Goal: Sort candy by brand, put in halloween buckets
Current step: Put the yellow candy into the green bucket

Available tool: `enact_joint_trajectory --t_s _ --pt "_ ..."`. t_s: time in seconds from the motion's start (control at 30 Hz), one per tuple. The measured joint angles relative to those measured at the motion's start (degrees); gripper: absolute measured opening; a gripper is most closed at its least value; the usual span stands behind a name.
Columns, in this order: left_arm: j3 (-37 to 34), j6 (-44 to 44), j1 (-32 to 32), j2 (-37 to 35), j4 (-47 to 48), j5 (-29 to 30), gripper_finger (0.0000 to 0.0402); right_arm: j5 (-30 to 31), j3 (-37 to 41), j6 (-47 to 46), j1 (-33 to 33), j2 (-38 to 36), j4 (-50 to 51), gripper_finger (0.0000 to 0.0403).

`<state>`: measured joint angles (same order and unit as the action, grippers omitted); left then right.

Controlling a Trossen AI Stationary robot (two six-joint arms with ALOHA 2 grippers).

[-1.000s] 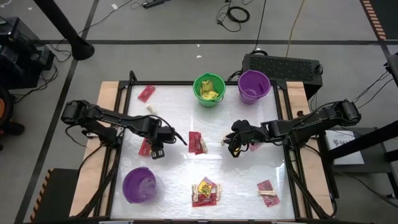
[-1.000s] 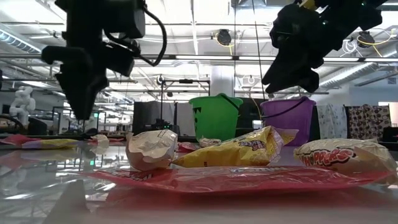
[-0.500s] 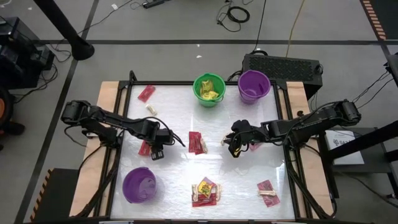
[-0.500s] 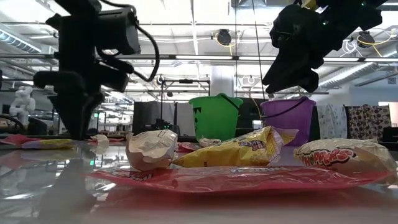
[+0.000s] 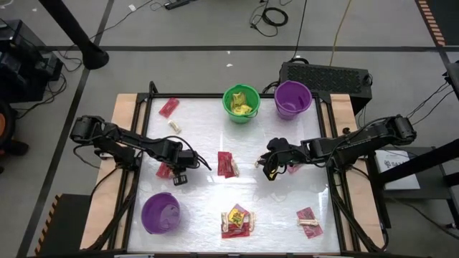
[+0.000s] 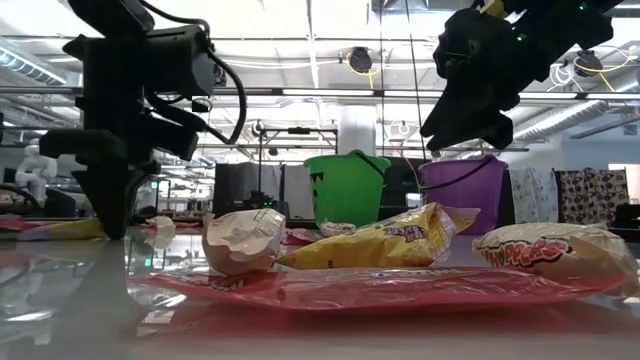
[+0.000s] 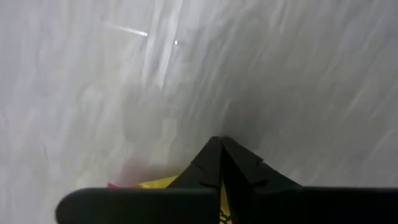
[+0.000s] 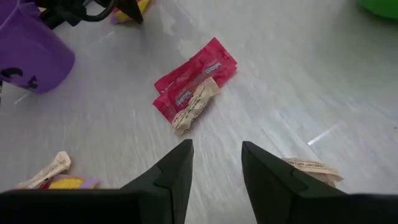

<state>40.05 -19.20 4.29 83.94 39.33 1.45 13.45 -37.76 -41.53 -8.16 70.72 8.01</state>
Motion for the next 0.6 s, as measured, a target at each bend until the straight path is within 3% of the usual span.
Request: enact_joint_trajectory --t_s 0.27,0.6 --pt "8.03 1.35 -0.11 0.07 -2.62 1.55 0.0003 -0.09 0.0 -0.03 0.0 0.0 -0.02 0.013" --pt "16.68 7.72 -4.21 0.04 -18.02 2.54 0.0001 -0.32 0.0 -0.03 -0.06 0.0 -0.02 0.013"
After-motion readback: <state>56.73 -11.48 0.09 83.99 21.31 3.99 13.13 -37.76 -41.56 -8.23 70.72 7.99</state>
